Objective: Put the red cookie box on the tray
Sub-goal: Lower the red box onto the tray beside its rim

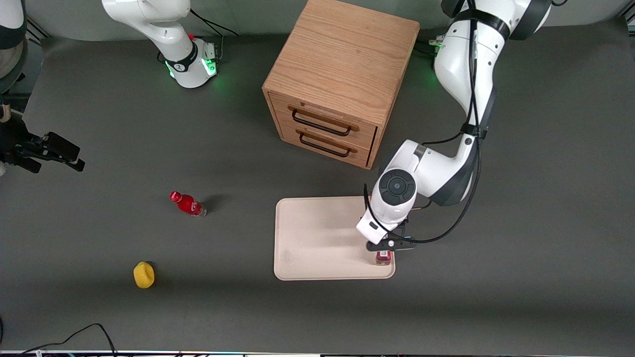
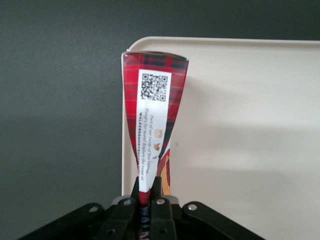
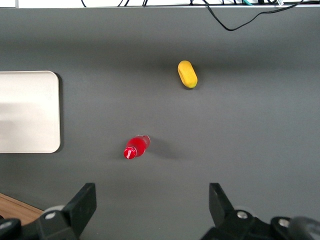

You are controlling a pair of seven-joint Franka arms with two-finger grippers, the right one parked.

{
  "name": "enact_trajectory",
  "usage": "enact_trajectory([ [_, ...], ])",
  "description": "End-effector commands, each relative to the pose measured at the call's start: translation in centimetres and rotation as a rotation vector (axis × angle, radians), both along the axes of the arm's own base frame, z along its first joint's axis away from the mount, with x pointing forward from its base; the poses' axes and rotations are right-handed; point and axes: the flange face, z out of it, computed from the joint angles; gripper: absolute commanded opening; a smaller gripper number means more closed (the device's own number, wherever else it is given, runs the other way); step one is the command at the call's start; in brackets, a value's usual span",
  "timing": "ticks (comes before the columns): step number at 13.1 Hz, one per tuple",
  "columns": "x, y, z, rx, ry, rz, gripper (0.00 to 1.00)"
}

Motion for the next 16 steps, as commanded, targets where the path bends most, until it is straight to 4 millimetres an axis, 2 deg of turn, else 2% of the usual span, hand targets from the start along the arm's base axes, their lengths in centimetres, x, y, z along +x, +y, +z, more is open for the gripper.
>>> enact_trajectory([
  [1, 0.6, -0.9, -0.9, -0.003, -0.012, 0.034, 0.00],
  [3, 0.6, -0.9, -1.2, 0.003, -0.010, 0.032, 0.01],
  [4, 0.6, -0.8, -1.5, 0.007, -0.007, 0.032, 0.13],
  [5, 0.6, -0.7, -1.5, 0.015, -0.008, 0.019, 0.41],
  [6, 0.6, -0.6, -1.6, 0.019, -0.009, 0.020, 0.99],
  [8, 0.9, -0.4, -0.8, 0.010, -0.014, 0.031, 1.00],
  [11, 1.7, 1.3, 3.9, 0.015, 0.007, 0.063, 1.00],
  [12, 2.6, 2.9, 5.9, 0.023, 0.020, 0.085, 1.00],
  [14, 2.9, 5.8, 10.7, 0.041, 0.026, 0.091, 1.00],
  [16, 3.2, 11.5, 15.1, 0.029, 0.039, 0.008, 1.00],
])
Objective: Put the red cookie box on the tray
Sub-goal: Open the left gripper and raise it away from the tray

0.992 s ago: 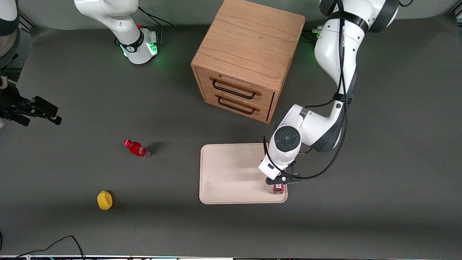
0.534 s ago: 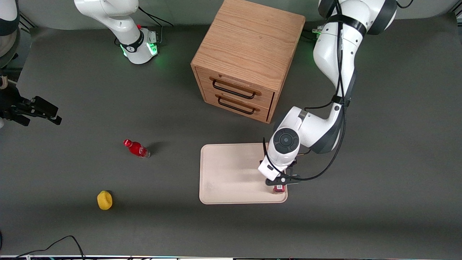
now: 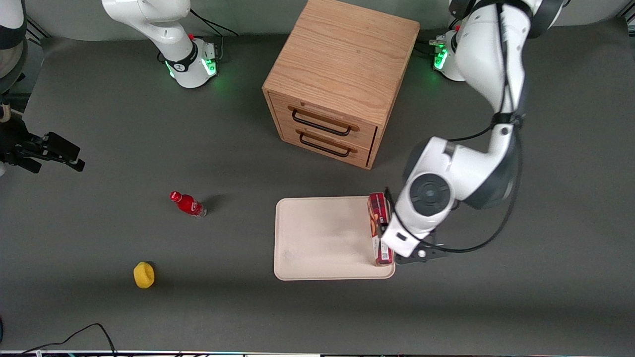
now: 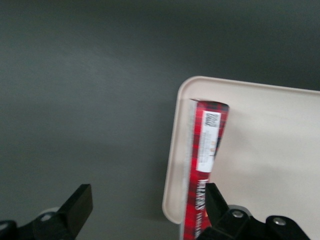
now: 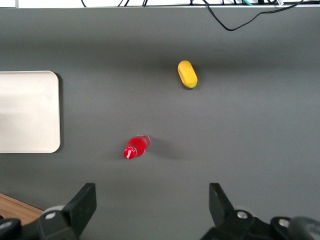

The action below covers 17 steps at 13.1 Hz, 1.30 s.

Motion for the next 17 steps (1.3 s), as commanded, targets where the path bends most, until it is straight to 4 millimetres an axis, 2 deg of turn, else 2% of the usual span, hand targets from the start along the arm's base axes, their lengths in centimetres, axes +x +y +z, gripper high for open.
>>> enact_trajectory([
  [1, -0.7, 7.1, 5.6, -0.004, 0.030, -0.062, 1.00],
  [3, -1.1, 10.0, 7.3, 0.013, 0.027, -0.037, 1.00],
  [4, -0.8, 13.1, 8.4, 0.012, 0.019, -0.019, 1.00],
  [7, -1.4, 19.4, 9.5, 0.006, 0.020, -0.113, 1.00],
  [8, -1.8, 20.4, 10.8, 0.007, 0.012, -0.101, 1.00],
  [10, -3.1, 21.0, 14.2, 0.014, -0.013, -0.080, 1.00],
  [13, -5.1, 21.5, 18.0, -0.017, -0.019, -0.041, 1.00],
  [15, -6.4, 20.5, 19.3, -0.034, 0.003, -0.068, 1.00],
  [17, -6.5, 20.3, 19.5, -0.042, 0.005, -0.098, 1.00],
])
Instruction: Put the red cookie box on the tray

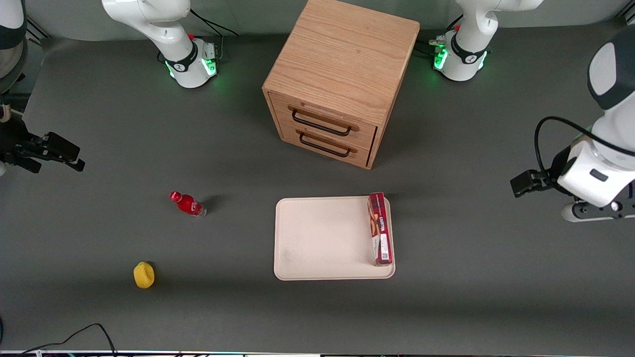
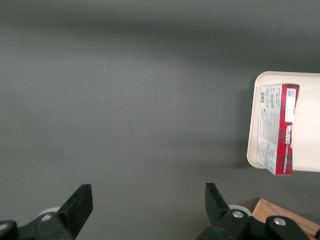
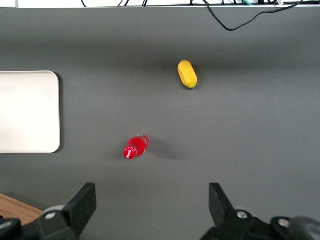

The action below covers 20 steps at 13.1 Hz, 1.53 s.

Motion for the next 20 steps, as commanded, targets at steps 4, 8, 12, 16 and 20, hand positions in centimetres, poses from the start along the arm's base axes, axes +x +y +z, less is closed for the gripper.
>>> enact_trajectory([
  [4, -0.1, 4.5, -0.5, -0.085, 0.018, -0.002, 1.00],
  [8, 0.8, 9.4, -1.9, -0.075, 0.023, -0.018, 1.00],
  [12, 0.6, 9.6, -1.4, -0.087, 0.022, -0.056, 1.00],
  [16, 0.8, 9.4, -0.8, -0.078, 0.011, -0.074, 1.00],
  [20, 1.1, 9.7, -1.7, -0.083, 0.028, -0.068, 1.00],
])
